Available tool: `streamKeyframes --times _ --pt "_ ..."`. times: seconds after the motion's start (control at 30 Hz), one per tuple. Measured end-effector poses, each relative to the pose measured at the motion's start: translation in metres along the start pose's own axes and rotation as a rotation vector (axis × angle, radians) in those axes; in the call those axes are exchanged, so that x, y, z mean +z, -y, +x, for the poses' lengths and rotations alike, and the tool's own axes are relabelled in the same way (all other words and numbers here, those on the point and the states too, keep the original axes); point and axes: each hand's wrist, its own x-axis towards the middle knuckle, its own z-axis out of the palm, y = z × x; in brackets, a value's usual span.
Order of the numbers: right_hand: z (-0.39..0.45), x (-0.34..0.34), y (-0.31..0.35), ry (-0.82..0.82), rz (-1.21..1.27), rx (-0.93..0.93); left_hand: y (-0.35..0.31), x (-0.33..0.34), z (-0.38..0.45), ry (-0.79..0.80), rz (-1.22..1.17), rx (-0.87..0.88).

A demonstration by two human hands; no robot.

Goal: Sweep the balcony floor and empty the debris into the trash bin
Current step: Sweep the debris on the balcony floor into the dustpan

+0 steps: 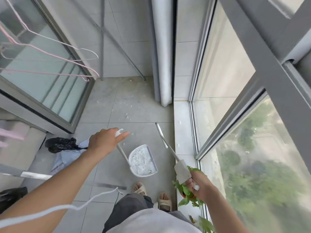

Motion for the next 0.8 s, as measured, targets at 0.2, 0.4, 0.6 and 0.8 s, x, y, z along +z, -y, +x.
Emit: streamKeyframes --times 0.2,0.4,0.6,0.8 --pt "-0.029 -0.007 0.027 -0.030 -0.031 -0.149 -0.025 -0.010 0.030 0.030 0.002 0.087" --pt "-0.059 -0.018 0.058 -0.040 0.024 -0.238 -0.042 -0.012 0.060 0.047 -0.001 0.157" --pt "-0.074 -0.009 0.084 -0.145 -0.051 -0.256 -0.055 -0.009 0.092 0.056 -0.011 0.248" --pt "-0.077 0.008 0.089 -0.247 -0.030 -0.205 -0.061 0.000 0.124 0.059 0.003 0.362"
